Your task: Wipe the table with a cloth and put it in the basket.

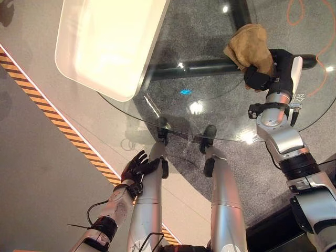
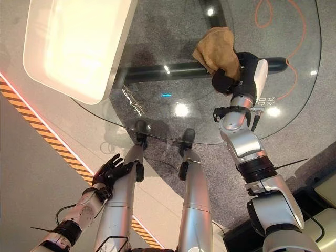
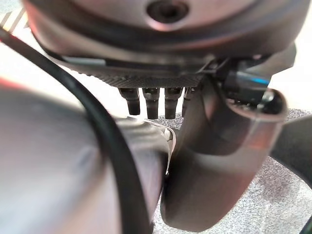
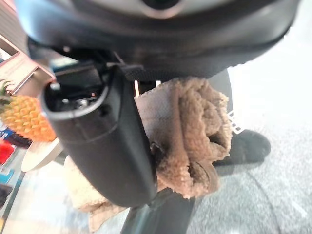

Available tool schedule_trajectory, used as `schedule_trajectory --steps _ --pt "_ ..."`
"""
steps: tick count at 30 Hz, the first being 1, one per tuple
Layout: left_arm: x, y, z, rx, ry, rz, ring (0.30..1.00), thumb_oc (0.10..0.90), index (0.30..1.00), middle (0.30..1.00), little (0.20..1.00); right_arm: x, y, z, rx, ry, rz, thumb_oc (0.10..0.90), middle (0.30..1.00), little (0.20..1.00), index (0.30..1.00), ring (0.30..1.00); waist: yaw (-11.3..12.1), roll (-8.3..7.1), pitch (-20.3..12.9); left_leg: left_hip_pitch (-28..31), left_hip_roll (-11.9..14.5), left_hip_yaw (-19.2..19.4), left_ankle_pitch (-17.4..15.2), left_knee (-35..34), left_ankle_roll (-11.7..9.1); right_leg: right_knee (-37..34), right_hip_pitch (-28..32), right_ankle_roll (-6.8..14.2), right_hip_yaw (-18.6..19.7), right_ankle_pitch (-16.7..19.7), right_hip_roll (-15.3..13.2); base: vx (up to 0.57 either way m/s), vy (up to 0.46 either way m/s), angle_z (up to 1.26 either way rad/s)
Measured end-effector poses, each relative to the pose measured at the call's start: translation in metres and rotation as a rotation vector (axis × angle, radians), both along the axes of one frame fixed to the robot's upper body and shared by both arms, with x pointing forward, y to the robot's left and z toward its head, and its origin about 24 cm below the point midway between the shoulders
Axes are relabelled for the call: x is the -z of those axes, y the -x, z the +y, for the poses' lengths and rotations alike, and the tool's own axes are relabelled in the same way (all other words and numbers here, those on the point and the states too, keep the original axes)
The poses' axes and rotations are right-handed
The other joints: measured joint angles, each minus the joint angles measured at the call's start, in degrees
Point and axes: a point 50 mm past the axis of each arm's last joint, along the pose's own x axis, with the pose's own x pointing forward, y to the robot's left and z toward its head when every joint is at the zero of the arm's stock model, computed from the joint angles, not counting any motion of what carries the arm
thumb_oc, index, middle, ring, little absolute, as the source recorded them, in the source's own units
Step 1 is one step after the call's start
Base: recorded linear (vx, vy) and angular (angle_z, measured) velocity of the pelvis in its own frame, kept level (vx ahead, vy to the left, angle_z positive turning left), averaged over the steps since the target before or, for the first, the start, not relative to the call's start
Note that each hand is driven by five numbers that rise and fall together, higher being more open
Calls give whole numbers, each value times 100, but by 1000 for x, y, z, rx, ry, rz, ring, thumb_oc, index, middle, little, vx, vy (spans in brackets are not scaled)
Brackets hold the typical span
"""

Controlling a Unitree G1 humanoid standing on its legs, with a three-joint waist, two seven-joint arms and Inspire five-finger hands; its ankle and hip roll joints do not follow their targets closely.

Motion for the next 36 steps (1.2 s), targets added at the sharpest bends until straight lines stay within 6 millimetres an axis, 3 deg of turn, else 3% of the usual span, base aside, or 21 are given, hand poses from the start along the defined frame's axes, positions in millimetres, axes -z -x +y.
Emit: schedule_trajectory --steps 6,11,15,26,36 --pt "0 0 -1 2 0 -5 900 800 900 900 900 11 3 45 -258 119 76 100 300 200 300 300 28 2 0 1 9 -21 6 -4 5 16 2 -20 -25 -14 5 -1 1 1" --pt "-2 -2 -4 8 7 -11 900 800 900 900 900 33 12 96 -505 176 166 100 300 200 300 300 112 2 0 0 -29 -80 10 -6 -16 108 1 -32 -78 -72 -40 -3 -1 7" --pt "-3 -4 -9 13 18 -18 900 800 900 900 900 45 16 112 -585 206 221 100 300 200 300 300 215 2 0 -16 -56 -152 29 -14 -47 147 0 -40 -142 -102 -69 -5 -5 8" --pt "-2 -4 -9 16 16 -10 900 800 900 900 900 46 15 109 -572 224 236 100 300 200 300 300 178 1 1 11 -108 -181 51 2 -24 190 42 -17 -154 -132 -124 -9 -3 2" --pt "-2 -2 -10 22 9 -23 900 800 900 900 900 55 14 85 -445 171 243 100 300 200 300 300 157 -3 0 297 -110 -188 53 -48 -37 173 316 -17 -167 -132 -129 -25 -11 0"
